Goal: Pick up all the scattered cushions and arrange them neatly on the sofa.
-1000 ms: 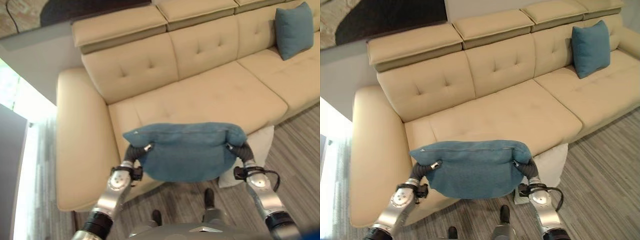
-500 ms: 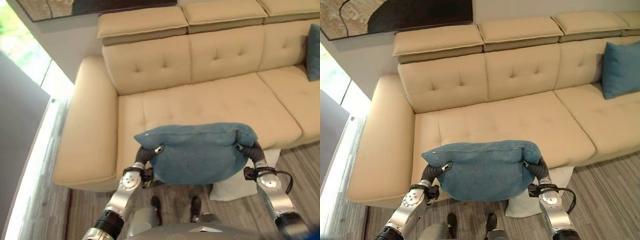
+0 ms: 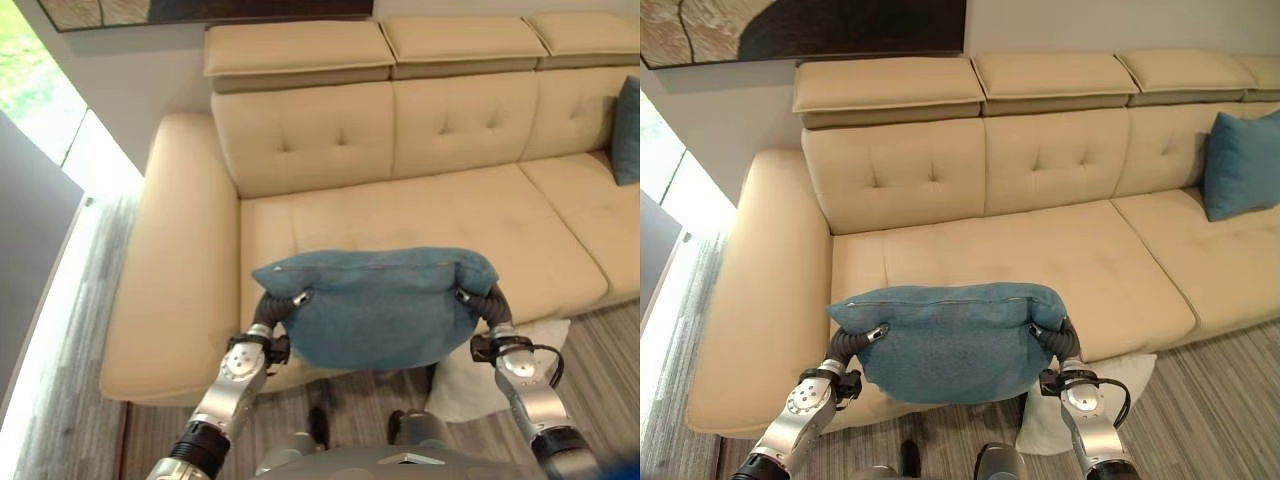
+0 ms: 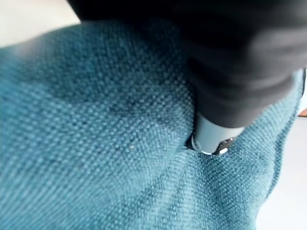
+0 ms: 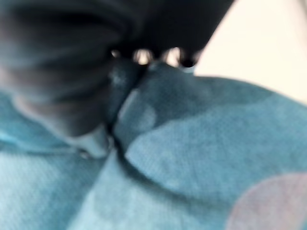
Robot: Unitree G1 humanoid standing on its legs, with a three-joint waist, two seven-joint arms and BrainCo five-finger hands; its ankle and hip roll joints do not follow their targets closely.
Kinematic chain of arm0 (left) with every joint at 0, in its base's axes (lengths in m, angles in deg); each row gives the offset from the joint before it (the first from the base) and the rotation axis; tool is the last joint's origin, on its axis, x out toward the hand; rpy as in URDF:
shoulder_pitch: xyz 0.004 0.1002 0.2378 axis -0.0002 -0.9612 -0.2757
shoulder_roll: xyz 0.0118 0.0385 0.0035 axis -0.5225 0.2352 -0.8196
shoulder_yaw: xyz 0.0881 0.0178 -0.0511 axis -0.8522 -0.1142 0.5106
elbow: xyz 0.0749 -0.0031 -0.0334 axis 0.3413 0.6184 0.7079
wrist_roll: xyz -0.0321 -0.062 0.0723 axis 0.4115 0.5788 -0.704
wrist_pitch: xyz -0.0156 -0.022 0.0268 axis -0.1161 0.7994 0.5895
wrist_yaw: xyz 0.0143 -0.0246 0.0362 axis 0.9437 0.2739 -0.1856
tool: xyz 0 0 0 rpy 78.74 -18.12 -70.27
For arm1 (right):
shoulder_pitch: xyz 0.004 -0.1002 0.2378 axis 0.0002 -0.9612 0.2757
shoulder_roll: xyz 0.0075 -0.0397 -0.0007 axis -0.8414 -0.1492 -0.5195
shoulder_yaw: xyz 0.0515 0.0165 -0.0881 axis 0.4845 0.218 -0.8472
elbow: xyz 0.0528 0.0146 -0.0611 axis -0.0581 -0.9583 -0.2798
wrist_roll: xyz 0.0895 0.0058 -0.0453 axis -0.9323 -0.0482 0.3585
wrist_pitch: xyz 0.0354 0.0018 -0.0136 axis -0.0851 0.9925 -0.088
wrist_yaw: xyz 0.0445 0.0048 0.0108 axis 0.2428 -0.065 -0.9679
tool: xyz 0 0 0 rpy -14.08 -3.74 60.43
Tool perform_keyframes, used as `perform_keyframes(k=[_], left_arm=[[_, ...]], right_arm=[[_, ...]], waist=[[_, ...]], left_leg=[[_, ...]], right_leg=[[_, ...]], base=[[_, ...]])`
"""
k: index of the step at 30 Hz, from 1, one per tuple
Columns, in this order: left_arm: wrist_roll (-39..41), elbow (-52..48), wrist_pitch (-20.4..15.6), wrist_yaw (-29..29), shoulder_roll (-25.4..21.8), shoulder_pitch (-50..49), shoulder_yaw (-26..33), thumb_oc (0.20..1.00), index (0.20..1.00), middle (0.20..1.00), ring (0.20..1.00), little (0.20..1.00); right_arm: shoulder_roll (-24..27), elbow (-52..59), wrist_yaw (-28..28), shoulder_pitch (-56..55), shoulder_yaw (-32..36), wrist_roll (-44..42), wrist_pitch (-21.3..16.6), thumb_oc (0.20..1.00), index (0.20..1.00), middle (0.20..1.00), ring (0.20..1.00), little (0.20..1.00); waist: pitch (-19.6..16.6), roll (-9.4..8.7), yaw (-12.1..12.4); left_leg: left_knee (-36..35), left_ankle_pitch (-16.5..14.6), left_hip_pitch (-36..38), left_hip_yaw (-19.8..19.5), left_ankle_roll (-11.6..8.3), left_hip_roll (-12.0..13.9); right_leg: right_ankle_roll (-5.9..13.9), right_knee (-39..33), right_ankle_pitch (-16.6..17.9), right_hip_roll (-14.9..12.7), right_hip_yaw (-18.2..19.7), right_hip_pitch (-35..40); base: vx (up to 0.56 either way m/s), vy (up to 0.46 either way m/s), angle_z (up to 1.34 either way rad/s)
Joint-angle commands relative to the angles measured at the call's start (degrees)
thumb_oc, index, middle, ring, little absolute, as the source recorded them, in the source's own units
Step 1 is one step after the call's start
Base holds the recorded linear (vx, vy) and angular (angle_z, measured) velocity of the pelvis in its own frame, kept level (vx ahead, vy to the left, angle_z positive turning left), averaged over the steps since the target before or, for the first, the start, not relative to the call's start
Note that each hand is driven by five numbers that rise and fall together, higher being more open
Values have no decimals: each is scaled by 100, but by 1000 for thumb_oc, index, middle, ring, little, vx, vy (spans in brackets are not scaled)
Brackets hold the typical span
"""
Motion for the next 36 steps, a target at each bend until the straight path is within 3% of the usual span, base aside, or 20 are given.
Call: perform_keyframes(k=[1, 6, 8, 13, 15, 17, 21, 24, 30, 36], left_arm=[[91, -548, -505, -62, 2, 214, 320, 200, 200, 200, 200, 200], [42, -550, -552, -37, 19, 218, 326, 200, 200, 200, 200, 200], [127, -547, -580, 5, 85, 195, 301, 200, 200, 200, 200, 200], [402, -482, -533, -28, 257, 275, 169, 200, 200, 200, 200, 200], [427, -464, -513, -23, 287, 315, 138, 200, 200, 200, 200, 200], [278, -416, -437, -70, 248, 343, 82, 200, 200, 200, 200, 200], [230, -516, -455, -26, 239, 209, 126, 200, 200, 200, 200, 200], [126, -640, -456, 3, 112, 160, 221, 200, 200, 200, 200, 200], [-37, -785, -576, -278, -117, 788, 246, 200, 200, 200, 200, 200], [-56, -576, -740, -765, -247, 2191, -41, 200, 200, 200, 200, 200]], right_arm=[[217, 175, 177, 445, 395, -202, -383, 200, 200, 200, 200, 200], [256, 161, 162, 443, 394, -203, -418, 200, 200, 200, 200, 200], [310, 203, 135, 363, 409, -216, -441, 200, 200, 200, 200, 200], [461, 262, 179, 239, 472, -323, -442, 200, 200, 200, 200, 200], [483, 231, 191, 246, 469, -359, -437, 200, 200, 200, 200, 200], [488, 181, 303, 235, 476, -312, -431, 200, 200, 200, 200, 200], [435, 255, 225, 225, 490, -284, -360, 200, 200, 200, 200, 200], [347, 325, 230, 313, 489, -207, -362, 200, 200, 200, 200, 200], [474, 462, 327, 1018, 240, -177, -374, 200, 200, 200, 200, 200], [637, 384, 575, 2317, -264, -276, -376, 200, 200, 200, 200, 200]], waist=[[-153, -59, -46], [-239, -127, -38], [-303, -163, -45], [-201, -299, -62], [-177, -328, -48], [-179, -291, 22], [-266, -259, 27], [-317, -230, 92], [-302, -193, 185], [0, -132, 178]], left_leg=[[644, -603, -46, -294, -384, 115], [657, -632, 12, -380, -477, 127], [841, -687, -24, -449, -632, 199], [2230, -580, -814, -521, -913, 396], [2193, -610, -976, -472, -889, 513], [1345, -313, -977, -528, -896, 708], [983, -183, -837, -574, -893, 621], [851, -300, -642, -393, -788, 487], [802, -402, -666, -195, -707, 408], [1395, -545, -1432, -230, -689, 448]], right_leg=[[193, -926, 765, 175, -19, 317], [199, -1234, 791, 250, 29, 588], [64, -1383, 678, 343, 31, 831], [-197, -1584, 504, 384, -281, 1165], [-193, -1616, 438, 362, -383, 1253], [-148, -1601, 369, 409, -484, 1284], [-95, -1523, 301, 345, -458, 1325], [-14, -1497, 339, 213, -346, 1325], [69, -1519, 403, 90, -234, 1119], [24, -1113, 406, -1, -214, 397]], base=[[89, -98, 3], [82, -135, 28], [108, -210, -1], [-3, -149, 49], [24, -6, 50], [106, 62, 33], [129, 102, -13], [139, 136, -46], [43, 56, -21], [-103, 11, 3]])
